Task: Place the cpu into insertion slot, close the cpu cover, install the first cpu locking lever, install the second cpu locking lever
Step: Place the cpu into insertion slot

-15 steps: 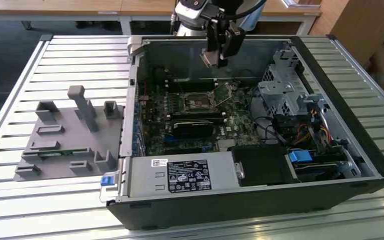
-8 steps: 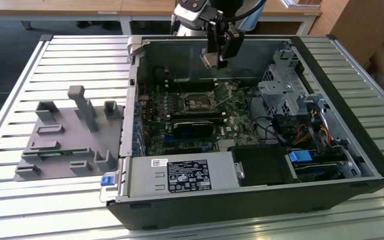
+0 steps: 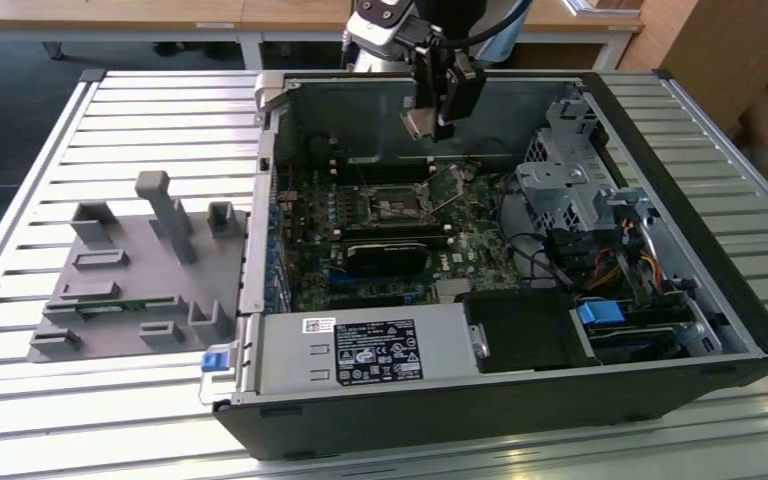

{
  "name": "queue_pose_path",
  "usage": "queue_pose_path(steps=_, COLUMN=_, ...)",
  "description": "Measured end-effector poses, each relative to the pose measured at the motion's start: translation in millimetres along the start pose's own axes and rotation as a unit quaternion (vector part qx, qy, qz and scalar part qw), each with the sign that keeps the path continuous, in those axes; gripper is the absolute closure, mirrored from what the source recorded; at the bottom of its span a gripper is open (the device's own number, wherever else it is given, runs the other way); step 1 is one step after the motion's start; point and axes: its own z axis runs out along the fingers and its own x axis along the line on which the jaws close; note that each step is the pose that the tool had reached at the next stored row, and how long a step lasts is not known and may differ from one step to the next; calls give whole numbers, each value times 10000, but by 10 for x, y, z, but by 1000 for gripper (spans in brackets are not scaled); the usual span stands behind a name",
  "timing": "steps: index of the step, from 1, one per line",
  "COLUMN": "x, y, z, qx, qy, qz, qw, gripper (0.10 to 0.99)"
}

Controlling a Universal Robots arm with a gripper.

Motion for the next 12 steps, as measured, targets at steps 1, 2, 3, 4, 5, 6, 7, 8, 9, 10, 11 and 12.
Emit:
queue_pose_path(steps=1, x=0, y=0, z=4, qx=0, qy=-1, qz=16, qw=10000, gripper=545)
queue_pose_path(steps=2, x=0, y=-1, z=7, qx=0, qy=-3, qz=32, qw=10000, gripper=545)
queue_pose_path(steps=3, x=0, y=-1, z=11, qx=-1, qy=-4, qz=47, qw=10000, gripper=545)
queue_pose_path(steps=4, x=0, y=-1, z=15, qx=0, qy=-5, qz=63, qw=10000, gripper=545)
queue_pose_path(steps=5, x=0, y=-2, z=20, qx=-1, qy=-6, qz=75, qw=10000, gripper=545)
queue_pose_path(steps=6, x=-1, y=-2, z=25, qx=0, qy=-7, qz=85, qw=10000, gripper=545)
queue_pose_path(steps=7, x=-1, y=-3, z=30, qx=-1, qy=-8, qz=93, qw=10000, gripper=545)
queue_pose_path(steps=8, x=-1, y=-3, z=35, qx=0, qy=-8, qz=101, qw=9999, gripper=545)
queue_pose_path(steps=9, x=-2, y=-4, z=43, qx=1, qy=-8, qz=109, qw=9999, gripper=545)
queue_pose_path(steps=10, x=-2, y=-6, z=53, qx=2, qy=-9, qz=114, qw=9999, gripper=545)
queue_pose_path(steps=11, x=-2, y=-6, z=63, qx=3, qy=-9, qz=114, qw=9999, gripper=545)
queue_pose_path(steps=12, x=-2, y=-7, z=75, qx=2, qy=-8, qz=114, qw=9999, gripper=545)
